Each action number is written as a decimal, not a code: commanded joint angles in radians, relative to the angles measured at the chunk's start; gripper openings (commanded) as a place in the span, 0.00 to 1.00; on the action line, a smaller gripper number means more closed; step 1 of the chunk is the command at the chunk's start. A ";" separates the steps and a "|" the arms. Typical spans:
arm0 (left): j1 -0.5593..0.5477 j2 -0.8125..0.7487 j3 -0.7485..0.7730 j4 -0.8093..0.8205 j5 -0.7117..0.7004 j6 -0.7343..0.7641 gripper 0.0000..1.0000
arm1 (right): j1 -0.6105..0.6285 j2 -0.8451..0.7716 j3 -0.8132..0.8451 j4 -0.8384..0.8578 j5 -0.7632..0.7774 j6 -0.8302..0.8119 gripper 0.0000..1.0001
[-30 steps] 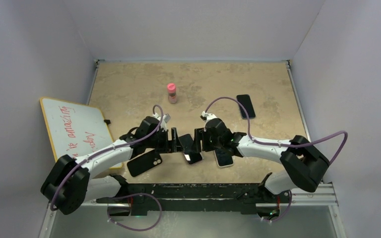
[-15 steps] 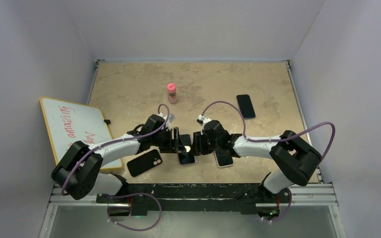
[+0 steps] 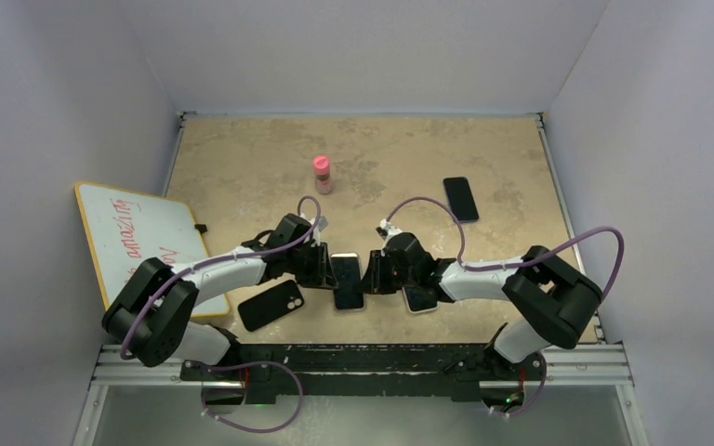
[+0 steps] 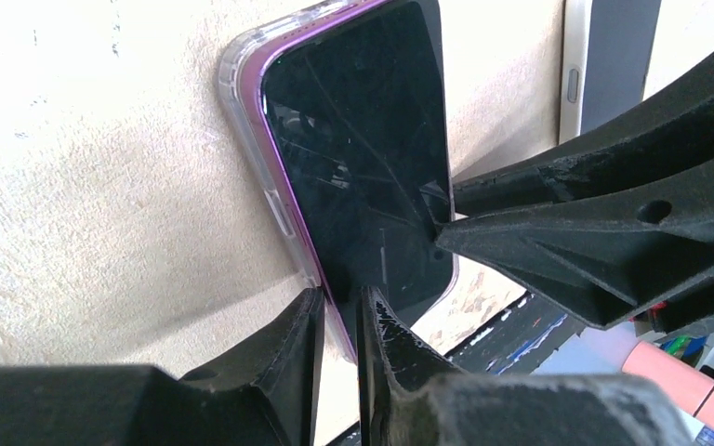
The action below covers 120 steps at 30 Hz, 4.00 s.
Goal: Put the phone into the phone case
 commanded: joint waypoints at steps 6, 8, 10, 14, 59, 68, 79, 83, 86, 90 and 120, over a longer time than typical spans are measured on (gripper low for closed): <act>0.000 -0.015 0.029 -0.047 -0.023 0.018 0.22 | 0.007 -0.045 -0.008 0.054 0.051 0.034 0.24; 0.003 -0.042 0.045 -0.068 -0.052 0.023 0.22 | 0.007 -0.066 -0.008 0.049 0.051 0.036 0.27; 0.012 -0.068 0.056 -0.067 -0.049 0.024 0.28 | 0.008 -0.095 -0.015 0.043 0.058 0.046 0.29; 0.027 -0.070 0.111 -0.113 -0.052 0.056 0.40 | 0.007 -0.139 -0.023 0.022 0.101 0.060 0.33; 0.060 0.047 0.028 -0.050 0.016 0.107 0.29 | -0.017 0.123 -0.031 0.229 -0.013 0.160 0.49; 0.061 0.028 -0.009 -0.014 0.071 0.077 0.26 | -0.032 0.123 -0.080 0.444 -0.139 0.285 0.58; 0.060 -0.018 -0.057 0.066 0.180 0.002 0.37 | -0.055 0.112 -0.112 0.785 -0.263 0.418 0.57; 0.061 -0.017 -0.077 0.107 0.203 -0.019 0.38 | -0.055 0.097 -0.126 0.817 -0.251 0.427 0.57; 0.061 -0.010 -0.086 0.145 0.221 -0.031 0.37 | -0.055 0.108 -0.127 0.853 -0.265 0.437 0.57; 0.061 -0.010 -0.103 0.231 0.258 -0.059 0.34 | -0.055 0.161 -0.135 0.965 -0.300 0.479 0.57; 0.061 -0.014 -0.107 0.271 0.221 -0.029 0.30 | -0.054 0.276 -0.113 1.144 -0.433 0.560 0.45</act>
